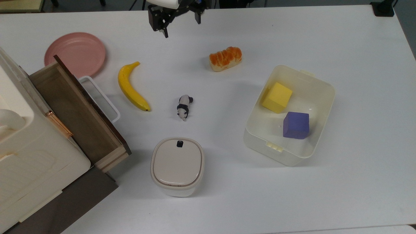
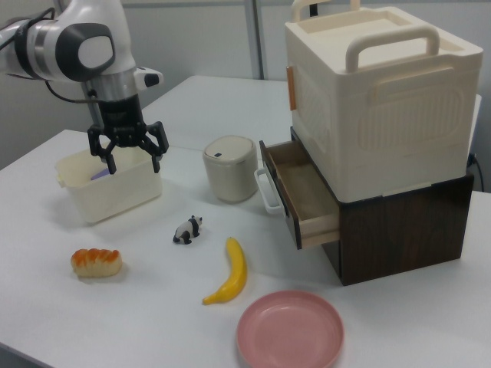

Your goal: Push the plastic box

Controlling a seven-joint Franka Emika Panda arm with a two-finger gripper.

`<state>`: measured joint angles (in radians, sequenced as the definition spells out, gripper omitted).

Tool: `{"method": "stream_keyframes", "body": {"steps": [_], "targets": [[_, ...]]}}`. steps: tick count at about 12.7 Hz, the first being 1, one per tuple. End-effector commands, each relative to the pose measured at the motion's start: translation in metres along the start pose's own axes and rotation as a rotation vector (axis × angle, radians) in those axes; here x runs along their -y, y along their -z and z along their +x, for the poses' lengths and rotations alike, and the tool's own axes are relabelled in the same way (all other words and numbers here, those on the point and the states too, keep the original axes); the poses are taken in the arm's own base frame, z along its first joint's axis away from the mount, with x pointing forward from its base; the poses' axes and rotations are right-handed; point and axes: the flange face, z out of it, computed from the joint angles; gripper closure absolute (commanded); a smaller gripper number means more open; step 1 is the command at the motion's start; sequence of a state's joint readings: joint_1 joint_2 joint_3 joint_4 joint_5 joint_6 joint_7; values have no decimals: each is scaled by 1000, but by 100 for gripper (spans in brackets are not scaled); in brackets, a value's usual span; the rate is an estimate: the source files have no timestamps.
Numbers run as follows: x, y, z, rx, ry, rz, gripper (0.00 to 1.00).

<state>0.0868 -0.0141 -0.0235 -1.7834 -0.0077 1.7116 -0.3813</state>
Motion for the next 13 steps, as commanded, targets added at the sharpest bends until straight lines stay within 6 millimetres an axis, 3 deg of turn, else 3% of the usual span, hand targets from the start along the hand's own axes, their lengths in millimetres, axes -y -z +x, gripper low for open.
{"method": "stream_keyframes", "body": {"steps": [1,7,13], "targets": [[16,22,8,-61,-261,-12,0],[14,23,12,-109,-435,51,0],[20,18,15,-105,-450,54,0]]}}
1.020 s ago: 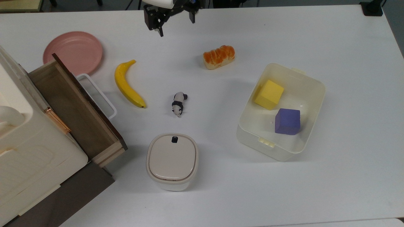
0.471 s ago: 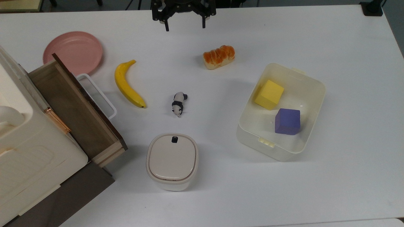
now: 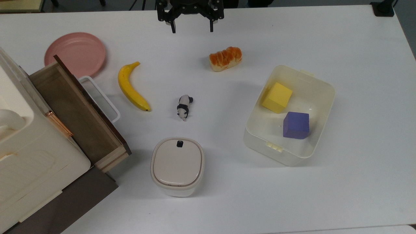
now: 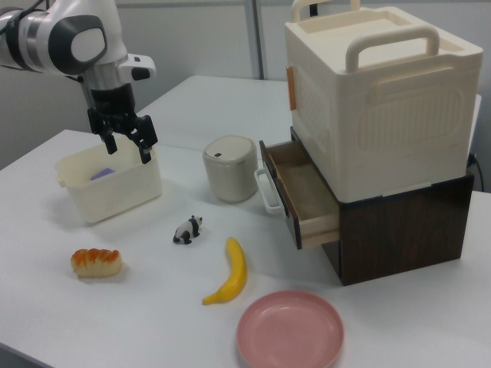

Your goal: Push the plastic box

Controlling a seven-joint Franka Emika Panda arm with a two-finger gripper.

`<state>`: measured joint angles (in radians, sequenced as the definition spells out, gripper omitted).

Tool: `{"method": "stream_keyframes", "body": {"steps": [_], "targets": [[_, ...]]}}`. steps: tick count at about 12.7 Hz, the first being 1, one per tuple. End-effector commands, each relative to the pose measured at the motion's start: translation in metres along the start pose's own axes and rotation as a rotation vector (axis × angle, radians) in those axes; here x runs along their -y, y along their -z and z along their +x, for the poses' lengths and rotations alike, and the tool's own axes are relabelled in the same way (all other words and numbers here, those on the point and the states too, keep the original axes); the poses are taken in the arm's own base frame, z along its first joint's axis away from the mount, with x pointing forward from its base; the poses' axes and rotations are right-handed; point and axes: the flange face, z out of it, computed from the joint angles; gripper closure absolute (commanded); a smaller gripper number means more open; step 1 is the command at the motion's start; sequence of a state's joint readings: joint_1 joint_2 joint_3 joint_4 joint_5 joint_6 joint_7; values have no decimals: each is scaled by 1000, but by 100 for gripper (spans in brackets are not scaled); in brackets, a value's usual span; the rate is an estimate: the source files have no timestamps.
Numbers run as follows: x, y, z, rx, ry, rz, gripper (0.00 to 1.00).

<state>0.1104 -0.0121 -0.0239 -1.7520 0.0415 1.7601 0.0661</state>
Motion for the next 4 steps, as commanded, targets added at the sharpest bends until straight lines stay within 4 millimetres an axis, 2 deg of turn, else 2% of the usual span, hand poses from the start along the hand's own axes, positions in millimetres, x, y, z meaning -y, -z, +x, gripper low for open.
{"method": "stream_keyframes", "body": {"steps": [1,4], "targets": [[8,-3,-2,-11,-17,21,0],[8,-5,-1,-10,-10,22,0]]}}
